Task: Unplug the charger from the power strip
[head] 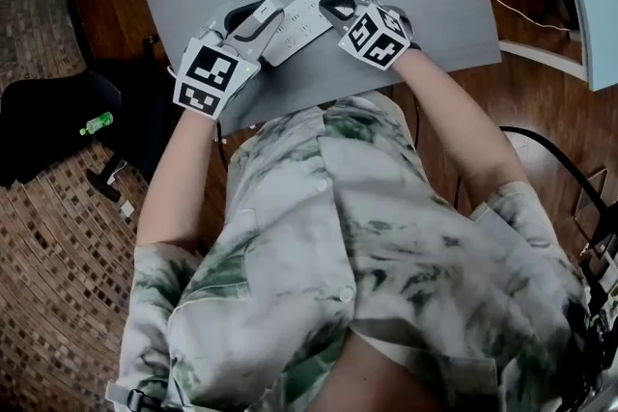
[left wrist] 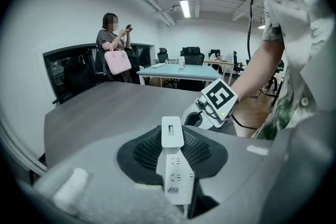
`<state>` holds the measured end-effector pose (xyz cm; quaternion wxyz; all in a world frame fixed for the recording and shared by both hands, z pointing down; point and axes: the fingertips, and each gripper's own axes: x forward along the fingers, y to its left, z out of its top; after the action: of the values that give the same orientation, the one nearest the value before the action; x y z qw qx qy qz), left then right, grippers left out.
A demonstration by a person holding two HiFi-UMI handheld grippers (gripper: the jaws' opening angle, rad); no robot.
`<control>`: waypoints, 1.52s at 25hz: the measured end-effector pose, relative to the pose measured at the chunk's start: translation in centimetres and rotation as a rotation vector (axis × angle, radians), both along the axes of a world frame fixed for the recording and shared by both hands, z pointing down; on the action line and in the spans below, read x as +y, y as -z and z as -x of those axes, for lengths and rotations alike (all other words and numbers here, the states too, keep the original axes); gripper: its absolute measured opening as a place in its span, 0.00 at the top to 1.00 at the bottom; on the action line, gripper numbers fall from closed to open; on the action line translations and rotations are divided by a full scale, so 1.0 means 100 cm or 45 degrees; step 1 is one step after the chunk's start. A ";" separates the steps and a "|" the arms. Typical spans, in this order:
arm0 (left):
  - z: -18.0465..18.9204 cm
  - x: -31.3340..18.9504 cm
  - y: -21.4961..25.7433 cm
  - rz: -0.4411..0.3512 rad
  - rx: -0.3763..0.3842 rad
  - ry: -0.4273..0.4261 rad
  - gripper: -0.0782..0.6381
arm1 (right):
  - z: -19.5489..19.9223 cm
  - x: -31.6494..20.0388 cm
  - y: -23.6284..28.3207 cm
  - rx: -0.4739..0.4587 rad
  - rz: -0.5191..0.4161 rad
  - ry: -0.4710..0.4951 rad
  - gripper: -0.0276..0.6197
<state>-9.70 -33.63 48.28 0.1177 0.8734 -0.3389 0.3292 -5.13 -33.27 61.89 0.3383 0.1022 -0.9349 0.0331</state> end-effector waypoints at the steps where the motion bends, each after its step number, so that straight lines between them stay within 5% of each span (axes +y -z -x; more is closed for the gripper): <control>1: 0.001 0.004 0.007 -0.009 0.007 0.026 0.75 | -0.004 -0.004 0.004 -0.007 -0.041 -0.004 0.95; 6: 0.006 0.041 0.040 -0.036 0.024 0.160 0.75 | -0.024 -0.008 0.040 -0.084 -0.135 -0.055 0.95; 11: 0.010 0.089 0.064 -0.106 0.028 0.213 0.75 | -0.032 0.037 0.072 -0.124 -0.164 0.039 0.95; 18: 0.031 0.165 0.092 -0.142 0.031 0.231 0.75 | -0.027 0.146 0.117 -0.170 -0.074 0.120 0.94; 28: 0.083 0.306 0.118 -0.249 0.249 0.222 0.75 | 0.025 0.304 0.147 -0.066 -0.162 0.170 0.93; 38: 0.088 0.439 0.108 -0.220 0.379 0.047 0.75 | 0.020 0.449 0.187 -0.048 -0.192 -0.101 0.91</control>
<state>-18.48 10.31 37.47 0.0971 0.9130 -0.3608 0.1637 -7.13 11.59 43.22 0.3103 0.1636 -0.9362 -0.0221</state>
